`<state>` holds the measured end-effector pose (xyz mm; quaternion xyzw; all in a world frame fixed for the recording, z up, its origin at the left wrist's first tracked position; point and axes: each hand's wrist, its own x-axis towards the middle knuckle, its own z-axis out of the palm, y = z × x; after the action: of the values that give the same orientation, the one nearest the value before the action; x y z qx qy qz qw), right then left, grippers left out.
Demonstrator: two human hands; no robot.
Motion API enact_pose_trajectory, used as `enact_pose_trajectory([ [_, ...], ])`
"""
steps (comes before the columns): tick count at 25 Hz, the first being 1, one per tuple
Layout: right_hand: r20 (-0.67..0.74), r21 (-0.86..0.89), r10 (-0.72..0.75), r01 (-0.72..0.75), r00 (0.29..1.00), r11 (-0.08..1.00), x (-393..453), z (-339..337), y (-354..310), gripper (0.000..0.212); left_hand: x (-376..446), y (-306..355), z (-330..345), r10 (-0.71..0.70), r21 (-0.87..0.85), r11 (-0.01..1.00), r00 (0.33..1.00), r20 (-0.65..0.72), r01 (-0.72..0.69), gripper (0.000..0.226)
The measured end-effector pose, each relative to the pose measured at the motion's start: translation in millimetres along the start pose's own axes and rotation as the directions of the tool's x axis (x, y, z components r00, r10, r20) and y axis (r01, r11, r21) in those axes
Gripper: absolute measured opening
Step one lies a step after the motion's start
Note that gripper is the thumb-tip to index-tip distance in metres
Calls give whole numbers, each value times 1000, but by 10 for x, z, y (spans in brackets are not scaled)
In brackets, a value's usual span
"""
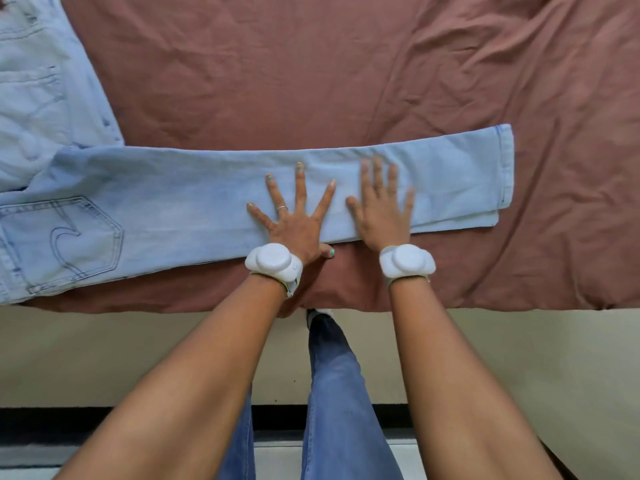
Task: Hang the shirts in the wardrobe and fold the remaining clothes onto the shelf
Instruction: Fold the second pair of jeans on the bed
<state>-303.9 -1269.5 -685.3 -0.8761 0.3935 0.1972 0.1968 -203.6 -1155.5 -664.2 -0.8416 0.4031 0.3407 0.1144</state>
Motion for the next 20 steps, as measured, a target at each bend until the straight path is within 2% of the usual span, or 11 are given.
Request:
enact_pose_trajectory([
  [1,-56,75,197,-193,979,978,-36,-42,242,68,-7,100,23,15,52,999,999,-48,-13,124],
  [2,-100,182,388,-367,916,913,-88,-106,459,70,-15,186,48,75,104,992,994,-82,-67,121],
  [4,-200,392,617,-515,761,762,-226,-195,730,66,-34,327,77,250,209,952,961,-118,-223,107],
  [6,-265,600,696,-451,667,661,-278,-249,780,63,-40,438,19,329,282,918,933,-143,-281,81],
  [7,-238,699,739,-417,631,581,-262,-264,783,64,-32,503,-10,372,313,895,919,-133,-318,62],
  [9,-124,822,819,-405,560,401,-216,-317,852,68,-26,650,-61,459,367,846,879,-131,-388,28],
  [12,63,890,901,-432,430,143,-129,-384,918,58,5,743,-175,523,374,822,829,-199,-429,12],
  [13,120,913,904,-404,410,62,-106,-425,956,49,12,739,-183,541,371,817,810,-226,-442,11],
  [16,262,956,857,-240,444,-168,-72,-590,1049,21,-20,711,-207,572,351,807,776,-267,-475,23],
  [18,251,958,873,-236,419,-162,-91,-610,1059,21,-19,697,-223,579,335,807,761,-292,-486,26],
  [20,197,969,875,-223,442,-106,-110,-494,1082,30,-19,682,-186,581,322,808,759,-294,-494,27],
])
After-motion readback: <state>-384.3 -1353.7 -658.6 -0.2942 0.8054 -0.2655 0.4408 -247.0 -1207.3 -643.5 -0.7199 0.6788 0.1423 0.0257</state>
